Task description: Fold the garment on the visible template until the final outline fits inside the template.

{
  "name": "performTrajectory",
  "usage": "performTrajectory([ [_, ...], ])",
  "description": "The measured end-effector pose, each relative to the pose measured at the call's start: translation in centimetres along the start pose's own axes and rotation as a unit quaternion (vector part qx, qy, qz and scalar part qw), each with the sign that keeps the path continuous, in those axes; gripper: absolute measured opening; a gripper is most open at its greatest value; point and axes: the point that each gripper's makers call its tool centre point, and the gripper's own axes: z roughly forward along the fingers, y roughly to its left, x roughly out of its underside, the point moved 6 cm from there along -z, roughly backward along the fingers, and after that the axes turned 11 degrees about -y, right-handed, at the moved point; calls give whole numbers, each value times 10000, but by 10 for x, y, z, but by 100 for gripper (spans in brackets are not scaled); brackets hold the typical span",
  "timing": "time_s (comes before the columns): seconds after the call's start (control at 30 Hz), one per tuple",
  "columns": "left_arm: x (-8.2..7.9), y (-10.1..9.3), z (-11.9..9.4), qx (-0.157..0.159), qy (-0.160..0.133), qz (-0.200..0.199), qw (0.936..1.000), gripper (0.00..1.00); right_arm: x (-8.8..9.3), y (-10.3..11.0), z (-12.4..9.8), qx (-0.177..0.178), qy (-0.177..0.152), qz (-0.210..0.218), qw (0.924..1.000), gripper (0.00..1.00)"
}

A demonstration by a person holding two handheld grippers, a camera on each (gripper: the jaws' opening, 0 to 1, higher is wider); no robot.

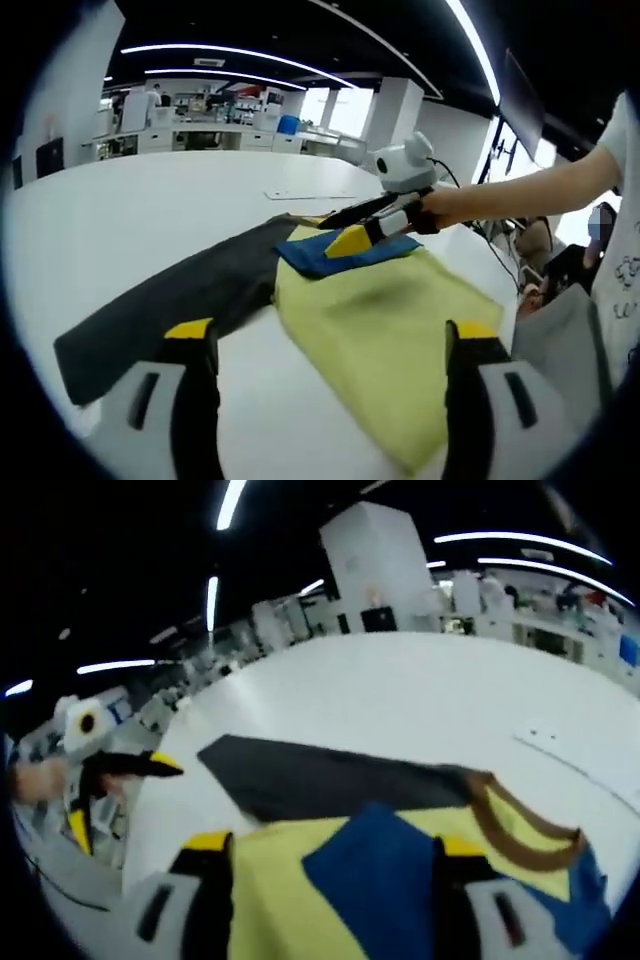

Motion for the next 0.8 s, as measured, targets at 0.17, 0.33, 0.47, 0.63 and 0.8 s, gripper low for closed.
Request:
performTrajectory([
  [0.17,-1,1,1,4,-41,-8,10000,91,6,4,-16,-73,133,-273,9995,99],
  [0.33,-1,2,1,40,-19,27,10000,91,5,-5,-25,-13,86,-310,9995,99],
  [0.47,-3,5,1,28,-36,22,10000,91,6,-9,-40,100,7,-303,9995,99],
  [0.63,-3,8,0,1,-52,-13,10000,91,13,-14,-60,240,52,-427,9988,99],
  [0.8,-4,16,-3,-65,-67,-51,9999,90,13,-24,-87,522,-133,-310,9981,99],
])
